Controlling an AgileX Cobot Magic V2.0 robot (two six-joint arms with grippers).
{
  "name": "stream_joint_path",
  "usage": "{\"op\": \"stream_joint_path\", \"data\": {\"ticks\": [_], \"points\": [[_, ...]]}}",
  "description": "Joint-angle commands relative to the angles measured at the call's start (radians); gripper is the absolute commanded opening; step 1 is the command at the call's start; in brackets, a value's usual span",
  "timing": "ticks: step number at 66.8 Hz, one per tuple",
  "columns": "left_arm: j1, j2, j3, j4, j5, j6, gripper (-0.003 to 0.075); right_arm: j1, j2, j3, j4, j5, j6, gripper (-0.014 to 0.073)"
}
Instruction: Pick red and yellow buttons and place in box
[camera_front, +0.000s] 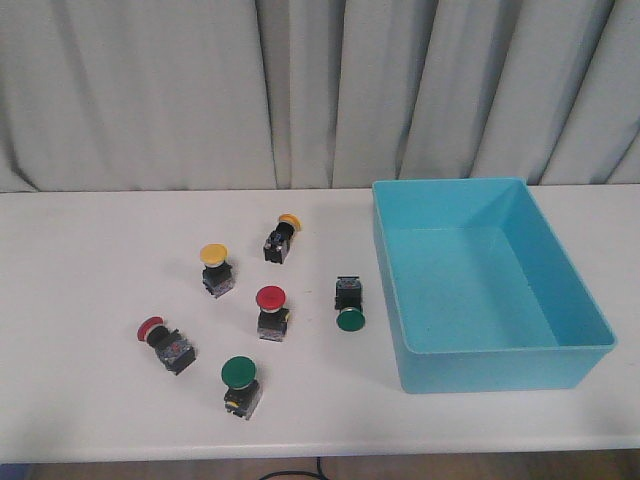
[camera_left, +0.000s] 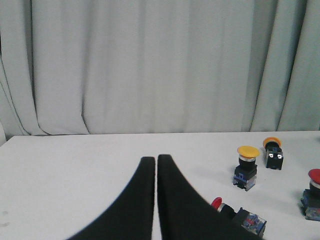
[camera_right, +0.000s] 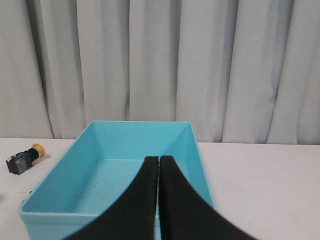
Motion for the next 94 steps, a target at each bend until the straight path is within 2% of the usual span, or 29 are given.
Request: {"op": "stream_joint_path", "data": {"ticks": [1, 60, 68, 75, 83, 94], "points": [[-0.003, -0.015, 0.028, -0.002, -0.074, -0.001, -0.0006, -0.004, -0.009, 0.009, -0.002, -0.069, 0.001, -0.0007], [-0.003, -0.015, 0.022, -0.002, -0.104, -0.001, -0.0006, -0.004, -0.009, 0.008, -0.002, -0.082, 0.000, -0.0007], [-0.003, -0.015, 0.006, -0.004, -0.179, -0.034, -0.0006, -0.004, -0.009, -0.005, 0.001, -0.107, 0.005, -0.0007], [-0.003, -0.014, -0.090, -0.002, -0.196, -0.064, -0.0006, -0.004, -0.002, -0.082, 0.043, -0.086, 0.006, -0.0007], [-0.003, 0.005, -0.247, -0.002, -0.136, -0.059, -0.0006, -0.004, 0.042, -0.227, 0.056, -0.035, -0.003, -0.0007], [-0.003, 0.132, -0.507, -0.002, 0.085, -0.023, -0.0006, -0.004, 0.188, -0.458, 0.009, 0.131, -0.011, -0.0007]]}}
